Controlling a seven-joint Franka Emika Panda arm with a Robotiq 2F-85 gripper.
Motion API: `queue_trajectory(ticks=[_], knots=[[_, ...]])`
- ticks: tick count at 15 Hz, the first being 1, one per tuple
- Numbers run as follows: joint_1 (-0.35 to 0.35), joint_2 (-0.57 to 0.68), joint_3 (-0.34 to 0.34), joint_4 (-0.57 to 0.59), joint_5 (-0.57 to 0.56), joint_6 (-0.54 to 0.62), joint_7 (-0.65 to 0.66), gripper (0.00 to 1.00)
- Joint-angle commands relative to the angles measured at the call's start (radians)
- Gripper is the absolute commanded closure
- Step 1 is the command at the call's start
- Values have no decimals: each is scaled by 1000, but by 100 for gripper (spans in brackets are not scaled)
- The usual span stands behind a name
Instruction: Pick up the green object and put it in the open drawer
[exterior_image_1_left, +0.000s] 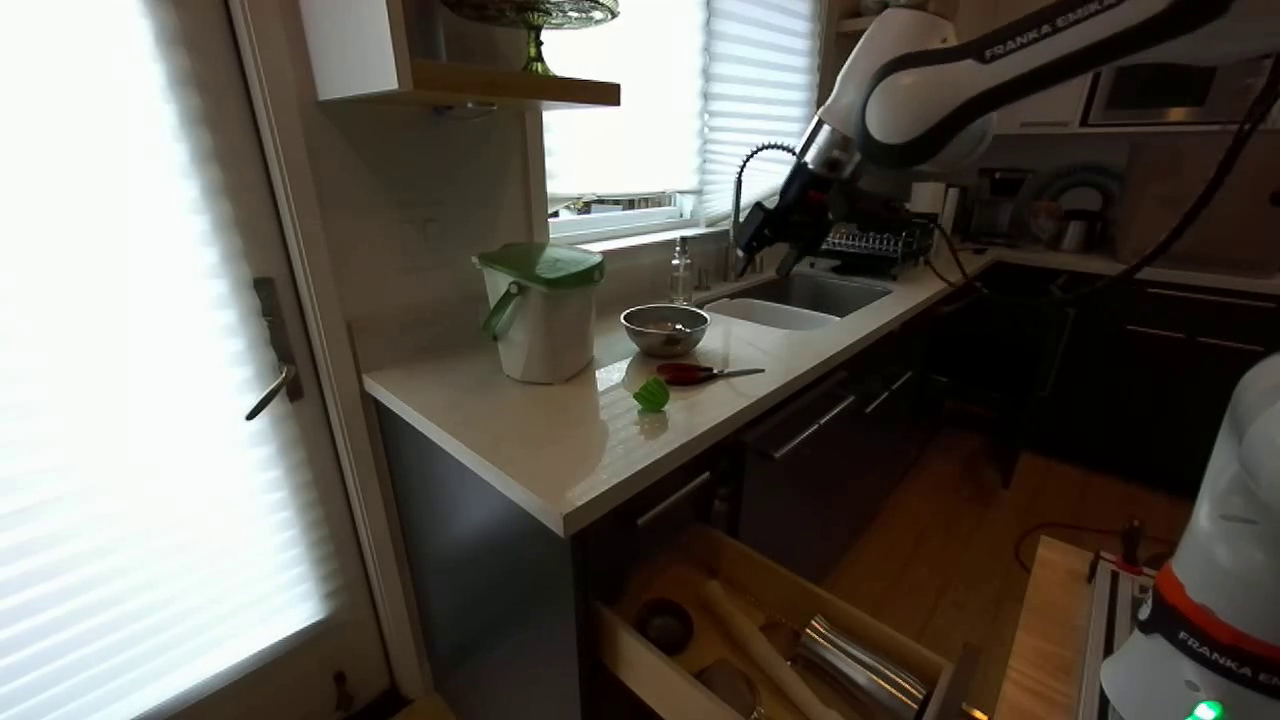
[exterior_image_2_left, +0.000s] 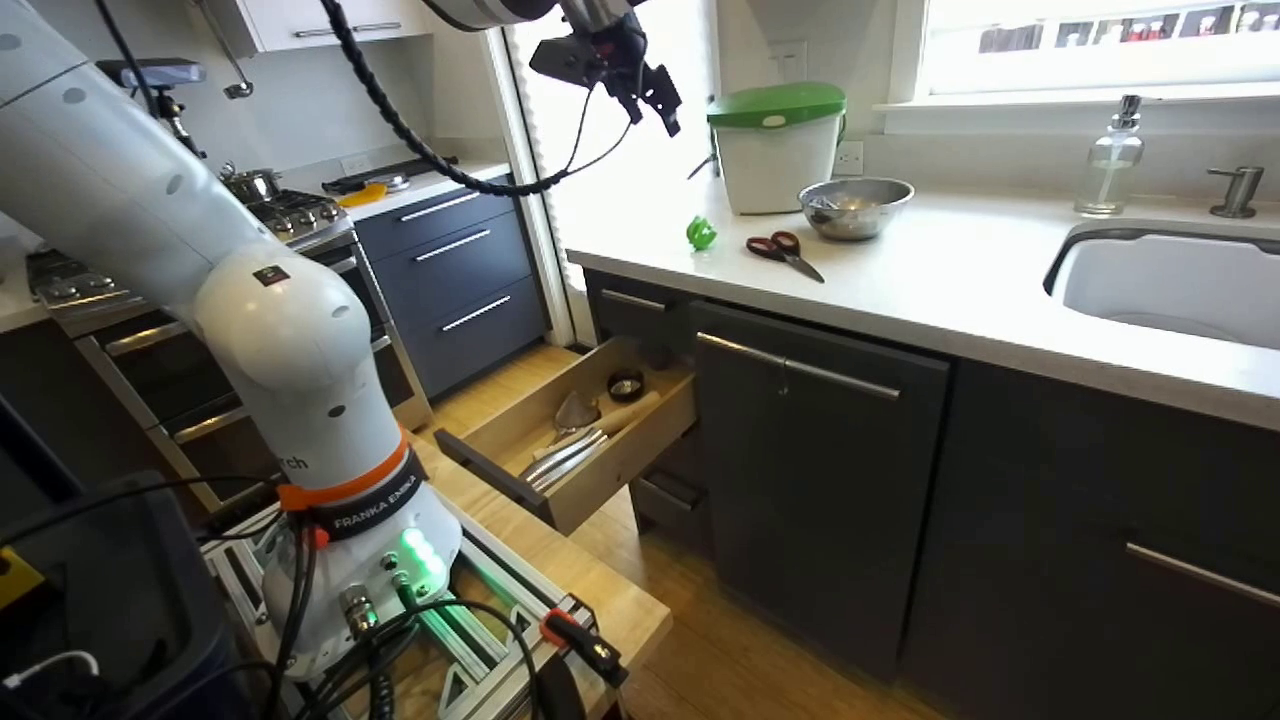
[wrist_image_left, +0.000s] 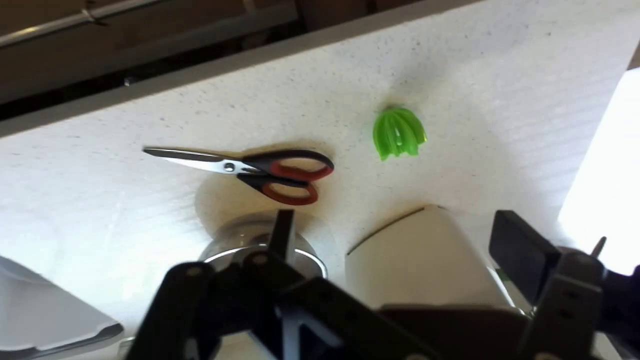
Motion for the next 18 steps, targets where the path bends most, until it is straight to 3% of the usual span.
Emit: queue_trajectory(ticks=[1,3,4,5,7,10,14,18], knots=[[113,223,-111,151,267,19,-237,0],[171,341,-182,251,432,-44,-381,0],[125,398,-150,301,504,-103,-421,0],[94,280,-103,187,397,-23,-336,0],[81,370,-99,259,466,-61,-393,0],[77,407,-95,296,473,-66,-397,0],[63,565,-45,406,477,-68,-389,0],[69,676,-30,495,269,-54,-235,0]])
